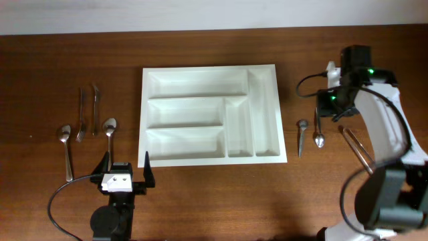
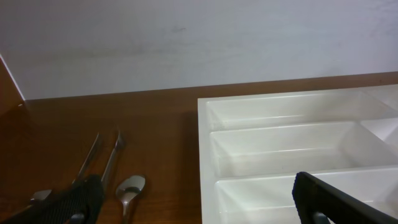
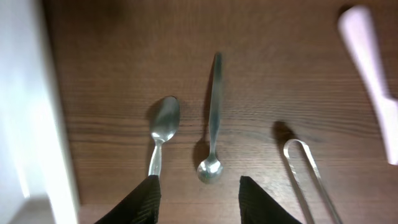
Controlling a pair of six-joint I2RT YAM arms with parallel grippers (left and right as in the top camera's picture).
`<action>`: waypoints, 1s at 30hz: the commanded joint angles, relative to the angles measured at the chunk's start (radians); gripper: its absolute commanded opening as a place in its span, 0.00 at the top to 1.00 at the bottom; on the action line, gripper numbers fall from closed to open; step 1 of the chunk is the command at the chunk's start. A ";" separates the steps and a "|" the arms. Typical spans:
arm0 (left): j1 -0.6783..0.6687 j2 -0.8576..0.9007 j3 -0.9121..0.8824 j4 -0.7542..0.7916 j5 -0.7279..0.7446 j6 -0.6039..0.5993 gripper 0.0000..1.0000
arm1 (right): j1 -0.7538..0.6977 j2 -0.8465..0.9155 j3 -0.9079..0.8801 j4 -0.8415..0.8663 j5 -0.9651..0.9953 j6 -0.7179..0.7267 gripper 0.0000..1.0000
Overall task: Pack container
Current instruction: 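Move the right gripper over the right-side spoons and grasp a metal spoon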
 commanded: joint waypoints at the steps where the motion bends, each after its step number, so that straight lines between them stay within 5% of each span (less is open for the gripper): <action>1: 0.004 -0.008 -0.003 0.001 -0.011 0.015 0.01 | 0.004 0.078 0.019 0.001 0.010 -0.013 0.59; 30: 0.004 -0.008 -0.003 0.001 -0.011 0.015 0.01 | -0.111 0.170 -0.026 0.039 -0.033 -0.046 0.62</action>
